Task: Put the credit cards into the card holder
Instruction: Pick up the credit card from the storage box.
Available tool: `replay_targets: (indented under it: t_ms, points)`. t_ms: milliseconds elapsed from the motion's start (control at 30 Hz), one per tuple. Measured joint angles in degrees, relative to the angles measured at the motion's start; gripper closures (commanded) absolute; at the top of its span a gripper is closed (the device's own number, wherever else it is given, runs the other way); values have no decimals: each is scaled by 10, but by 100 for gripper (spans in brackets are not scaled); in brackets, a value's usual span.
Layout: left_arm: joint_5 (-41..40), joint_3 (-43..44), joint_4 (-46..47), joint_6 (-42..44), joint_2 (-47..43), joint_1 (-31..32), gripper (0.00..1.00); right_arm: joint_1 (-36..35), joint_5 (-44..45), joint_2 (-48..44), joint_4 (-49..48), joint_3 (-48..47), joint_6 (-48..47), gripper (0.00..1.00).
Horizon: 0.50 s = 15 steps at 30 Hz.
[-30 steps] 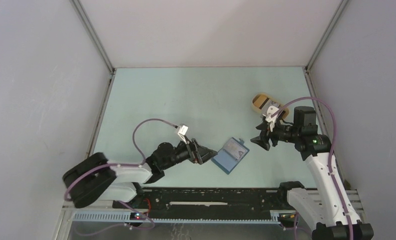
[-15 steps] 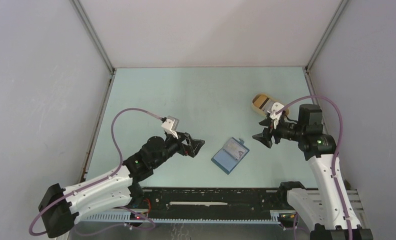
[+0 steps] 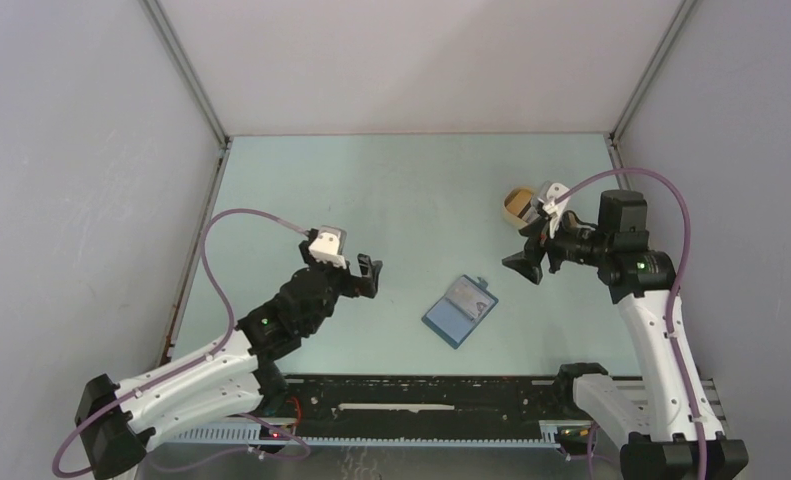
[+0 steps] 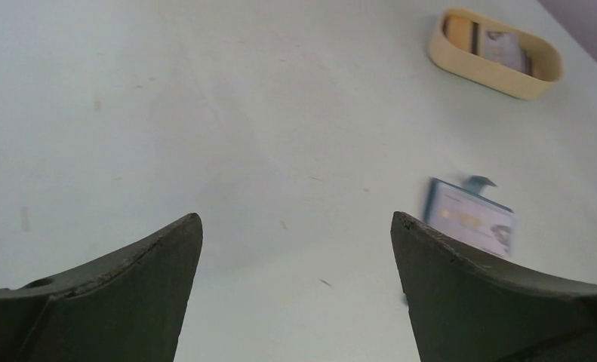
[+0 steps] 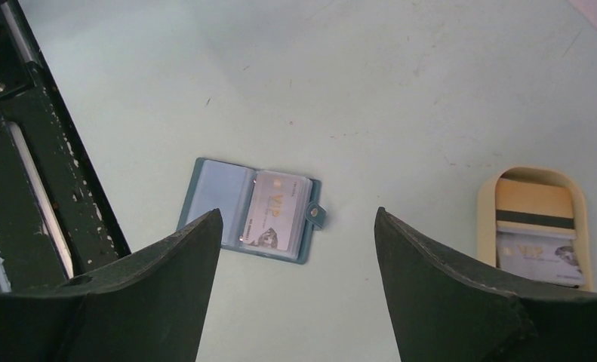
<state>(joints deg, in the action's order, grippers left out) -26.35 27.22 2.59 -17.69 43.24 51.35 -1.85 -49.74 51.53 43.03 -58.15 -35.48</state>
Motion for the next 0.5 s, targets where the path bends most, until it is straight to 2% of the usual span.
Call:
replay_targets:
  t_ms: [300, 500]
  points:
    - [-118, 0, 34, 79, 10, 0, 0, 0, 25, 56, -14, -40, 39, 16]
    - [-147, 0, 106, 133, 42, -4, 0, 17, 33, 84, -41, -54, 69, 16]
